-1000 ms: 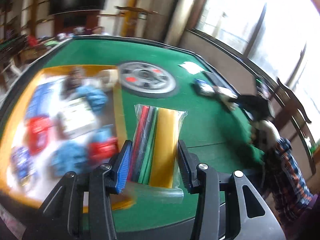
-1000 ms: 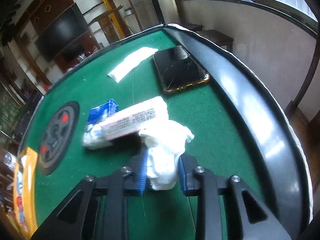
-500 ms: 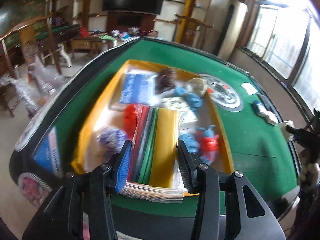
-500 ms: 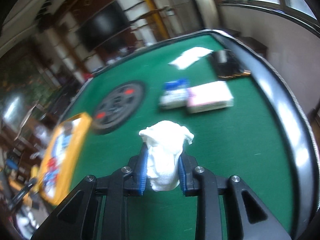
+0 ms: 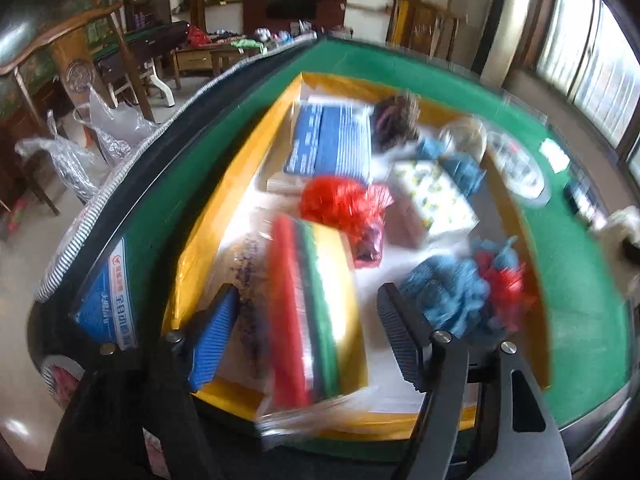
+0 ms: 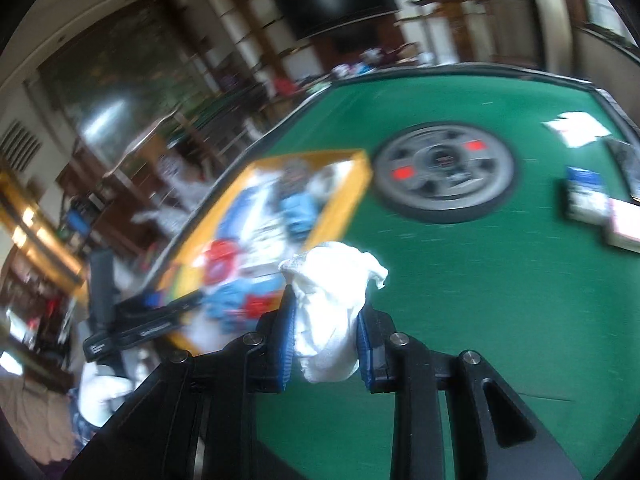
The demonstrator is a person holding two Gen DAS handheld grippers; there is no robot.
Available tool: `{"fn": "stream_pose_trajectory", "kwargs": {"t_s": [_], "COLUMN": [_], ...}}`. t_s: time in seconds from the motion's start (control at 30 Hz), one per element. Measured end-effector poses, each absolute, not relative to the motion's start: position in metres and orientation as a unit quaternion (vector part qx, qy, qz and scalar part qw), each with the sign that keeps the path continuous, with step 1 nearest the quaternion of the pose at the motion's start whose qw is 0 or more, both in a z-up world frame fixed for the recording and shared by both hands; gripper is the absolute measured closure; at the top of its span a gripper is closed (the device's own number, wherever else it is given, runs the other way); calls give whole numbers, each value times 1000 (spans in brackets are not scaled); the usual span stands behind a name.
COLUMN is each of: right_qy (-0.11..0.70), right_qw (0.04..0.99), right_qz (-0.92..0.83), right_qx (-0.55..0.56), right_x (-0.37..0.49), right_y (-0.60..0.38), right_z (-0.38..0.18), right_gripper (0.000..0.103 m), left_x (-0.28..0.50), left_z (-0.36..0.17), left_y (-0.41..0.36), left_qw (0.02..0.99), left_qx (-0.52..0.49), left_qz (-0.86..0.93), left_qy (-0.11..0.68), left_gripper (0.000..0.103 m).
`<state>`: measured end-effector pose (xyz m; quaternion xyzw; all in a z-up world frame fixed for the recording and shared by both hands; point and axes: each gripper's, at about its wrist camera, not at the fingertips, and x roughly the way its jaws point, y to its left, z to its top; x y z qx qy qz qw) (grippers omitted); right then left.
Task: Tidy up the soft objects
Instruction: 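Release the sponge pack into the box with left while right drops the white cloth there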
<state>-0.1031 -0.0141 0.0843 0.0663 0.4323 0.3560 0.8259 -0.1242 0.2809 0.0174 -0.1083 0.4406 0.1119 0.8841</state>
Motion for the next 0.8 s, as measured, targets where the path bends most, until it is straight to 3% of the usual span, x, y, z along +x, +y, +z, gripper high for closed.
{"fn": "stream_pose_trajectory", "kwargs": {"t_s": [0.2,0.47,0.8], "right_qy": [462,514,501], "right_qw": [767,696,760], "right_qz": [444,501,405], "right_qx": [37,-12,-91], "right_x": [-121,-140,-113], "right_y": [73,162,176], "right_z": [72,30,9], "right_gripper": [79,79,79], "left_x": [-159,-191,-191], "left_z": [44,73,68], "left_y": [303,317,324], "left_qw": [904,918,917], "left_qx": [-168,-126,-106], "left_qz": [125,201,222], "left_qy": [372,318,313], "left_gripper": [32,32,31]}}
